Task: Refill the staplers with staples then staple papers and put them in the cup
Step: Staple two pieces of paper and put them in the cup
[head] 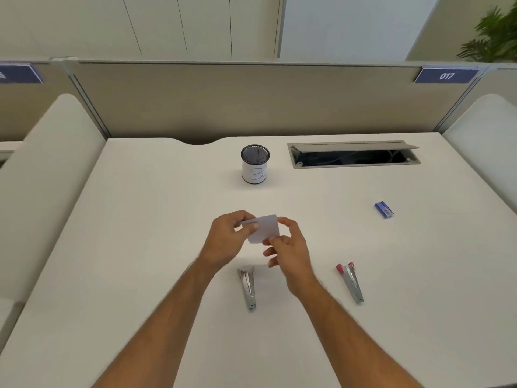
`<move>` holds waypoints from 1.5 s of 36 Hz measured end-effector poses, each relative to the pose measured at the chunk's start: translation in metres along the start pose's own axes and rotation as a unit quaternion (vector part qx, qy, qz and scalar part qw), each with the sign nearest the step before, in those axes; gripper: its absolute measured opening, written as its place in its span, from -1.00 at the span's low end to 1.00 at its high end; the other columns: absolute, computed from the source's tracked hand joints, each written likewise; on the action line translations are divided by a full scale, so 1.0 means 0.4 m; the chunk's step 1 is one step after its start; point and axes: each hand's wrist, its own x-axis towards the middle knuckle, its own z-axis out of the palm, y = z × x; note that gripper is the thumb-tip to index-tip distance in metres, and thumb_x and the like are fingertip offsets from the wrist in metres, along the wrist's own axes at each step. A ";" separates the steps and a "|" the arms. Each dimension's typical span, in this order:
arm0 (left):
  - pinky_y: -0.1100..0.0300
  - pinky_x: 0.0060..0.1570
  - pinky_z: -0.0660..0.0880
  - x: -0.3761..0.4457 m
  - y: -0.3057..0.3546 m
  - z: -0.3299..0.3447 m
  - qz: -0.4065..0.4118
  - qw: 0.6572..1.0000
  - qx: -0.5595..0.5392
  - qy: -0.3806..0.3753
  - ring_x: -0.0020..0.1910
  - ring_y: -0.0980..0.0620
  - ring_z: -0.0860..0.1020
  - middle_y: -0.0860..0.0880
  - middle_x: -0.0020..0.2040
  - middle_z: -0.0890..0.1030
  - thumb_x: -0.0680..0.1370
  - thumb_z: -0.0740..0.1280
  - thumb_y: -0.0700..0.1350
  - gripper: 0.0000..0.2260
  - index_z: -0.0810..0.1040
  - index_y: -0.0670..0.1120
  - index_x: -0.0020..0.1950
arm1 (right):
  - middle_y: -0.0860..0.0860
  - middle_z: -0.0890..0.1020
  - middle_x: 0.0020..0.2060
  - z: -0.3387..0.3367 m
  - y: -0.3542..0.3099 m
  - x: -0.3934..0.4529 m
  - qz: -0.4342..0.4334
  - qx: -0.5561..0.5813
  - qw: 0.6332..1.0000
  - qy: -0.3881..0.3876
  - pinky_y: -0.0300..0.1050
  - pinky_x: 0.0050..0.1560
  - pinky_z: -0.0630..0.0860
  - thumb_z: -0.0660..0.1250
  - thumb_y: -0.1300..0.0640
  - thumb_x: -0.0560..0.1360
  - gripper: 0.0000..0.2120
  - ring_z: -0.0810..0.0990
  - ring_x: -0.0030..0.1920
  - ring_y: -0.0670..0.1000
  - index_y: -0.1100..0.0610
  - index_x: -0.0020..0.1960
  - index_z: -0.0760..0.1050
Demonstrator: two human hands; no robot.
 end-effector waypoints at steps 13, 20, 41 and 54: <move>0.37 -0.03 0.42 -0.044 0.057 0.005 -0.026 0.999 -0.035 0.003 0.18 0.19 0.56 0.22 0.28 0.56 0.62 0.41 -0.10 -0.92 0.65 -0.06 -0.05 | 0.05 0.74 -0.04 -0.085 -0.051 -0.031 -0.099 0.004 0.988 -0.120 -0.13 -0.14 0.61 0.51 0.21 0.43 -0.80 0.65 -0.08 -0.02 0.06 0.04 0.68; 0.14 -0.14 0.41 -0.054 0.074 0.020 0.012 0.999 -0.037 0.018 -0.23 0.06 0.48 -0.04 -0.24 0.64 0.58 0.45 -0.11 -0.89 0.68 0.00 -0.15 | 0.11 0.74 -0.05 -0.108 -0.067 -0.044 -0.105 0.046 0.987 -0.112 -0.09 -0.07 0.64 0.47 0.09 0.55 -0.87 0.68 -0.04 0.00 0.13 0.03 0.71; 0.30 0.12 0.56 -0.058 0.100 0.048 0.017 0.996 -0.083 0.024 0.10 0.13 0.69 0.09 0.08 0.75 0.57 0.45 -0.28 -0.77 0.74 -0.02 0.15 | 0.12 0.71 -0.27 -0.119 -0.081 -0.024 -0.098 0.067 0.993 -0.019 -0.14 -0.30 0.60 0.48 0.21 0.52 -0.90 0.65 -0.26 -0.01 0.22 0.01 0.66; 0.23 0.19 0.54 -0.056 0.085 0.050 0.023 0.997 -0.074 0.016 0.11 0.20 0.68 0.17 0.05 0.75 0.60 0.42 -0.25 -0.75 0.75 0.09 0.09 | 0.04 0.68 -0.31 -0.116 -0.091 -0.038 -0.093 0.050 0.994 -0.016 -0.14 -0.33 0.58 0.45 0.17 0.55 -0.86 0.64 -0.33 0.01 0.25 -0.09 0.64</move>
